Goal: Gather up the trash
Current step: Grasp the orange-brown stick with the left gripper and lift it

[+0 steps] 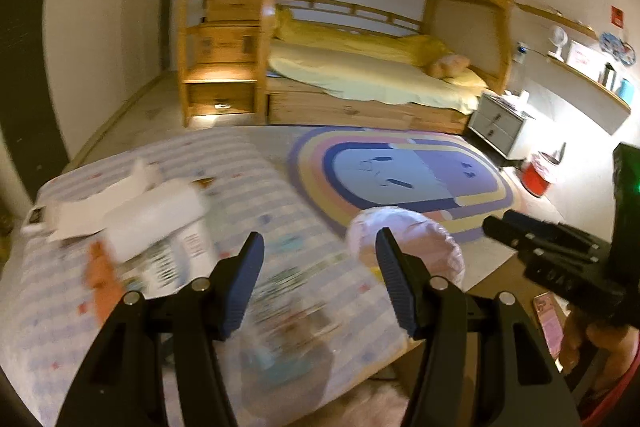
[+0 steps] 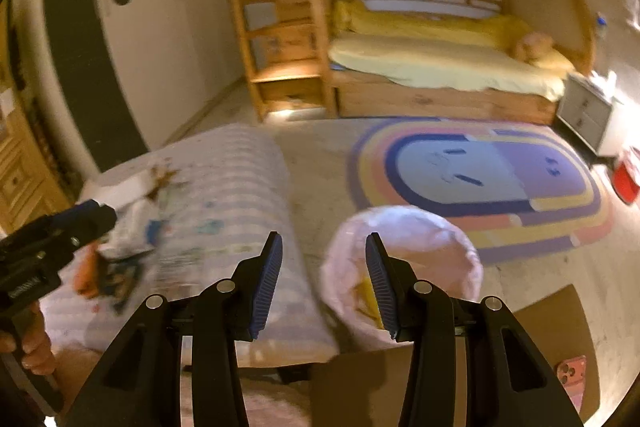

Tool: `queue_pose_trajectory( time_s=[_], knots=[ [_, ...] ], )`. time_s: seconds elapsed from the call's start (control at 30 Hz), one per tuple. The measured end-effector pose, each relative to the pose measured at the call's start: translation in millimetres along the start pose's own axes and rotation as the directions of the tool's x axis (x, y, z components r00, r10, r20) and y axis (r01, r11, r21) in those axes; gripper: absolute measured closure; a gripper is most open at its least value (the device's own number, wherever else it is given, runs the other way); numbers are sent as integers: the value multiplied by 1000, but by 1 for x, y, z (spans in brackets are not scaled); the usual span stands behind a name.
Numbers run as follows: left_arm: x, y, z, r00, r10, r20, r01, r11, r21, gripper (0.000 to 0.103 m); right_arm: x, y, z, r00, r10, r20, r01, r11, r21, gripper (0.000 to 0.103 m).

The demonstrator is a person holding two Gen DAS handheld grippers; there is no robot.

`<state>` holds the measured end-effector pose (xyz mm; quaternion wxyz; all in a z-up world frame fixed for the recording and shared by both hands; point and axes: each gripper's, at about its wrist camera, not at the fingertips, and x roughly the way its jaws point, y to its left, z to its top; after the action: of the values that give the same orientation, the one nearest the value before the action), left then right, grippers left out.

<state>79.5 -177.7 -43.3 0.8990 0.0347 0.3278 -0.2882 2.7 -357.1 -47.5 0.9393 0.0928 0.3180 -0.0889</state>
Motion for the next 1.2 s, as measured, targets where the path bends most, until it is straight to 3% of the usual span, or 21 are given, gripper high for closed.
queue_pose_trajectory(
  time_s=[0.23, 0.4, 0.67, 0.9, 1.07, 1.2],
  knots=[
    [-37, 60, -17, 993, 120, 7, -119, 989, -87, 46, 0, 53, 4, 996, 85, -11, -86, 993, -83, 58],
    [-53, 102, -30, 972, 236, -2, -234, 962, -140, 46, 8, 85, -1, 991, 126, -45, -131, 981, -140, 58],
    [-59, 170, -41, 946, 320, -46, -322, 916, -240, 46, 23, 126, 7, 982, 179, -63, -189, 958, -216, 58],
    [-36, 222, -20, 932, 355, -69, -360, 890, -280, 55, 54, 157, 35, 980, 188, -58, -197, 946, -259, 58],
    [0, 249, -5, 926, 363, -104, -378, 886, -270, 61, 79, 173, 51, 979, 192, -73, -205, 938, -278, 66],
    [32, 273, 0, 924, 352, -150, -382, 880, -283, 67, 94, 186, 61, 976, 203, -73, -216, 932, -292, 66]
  ],
)
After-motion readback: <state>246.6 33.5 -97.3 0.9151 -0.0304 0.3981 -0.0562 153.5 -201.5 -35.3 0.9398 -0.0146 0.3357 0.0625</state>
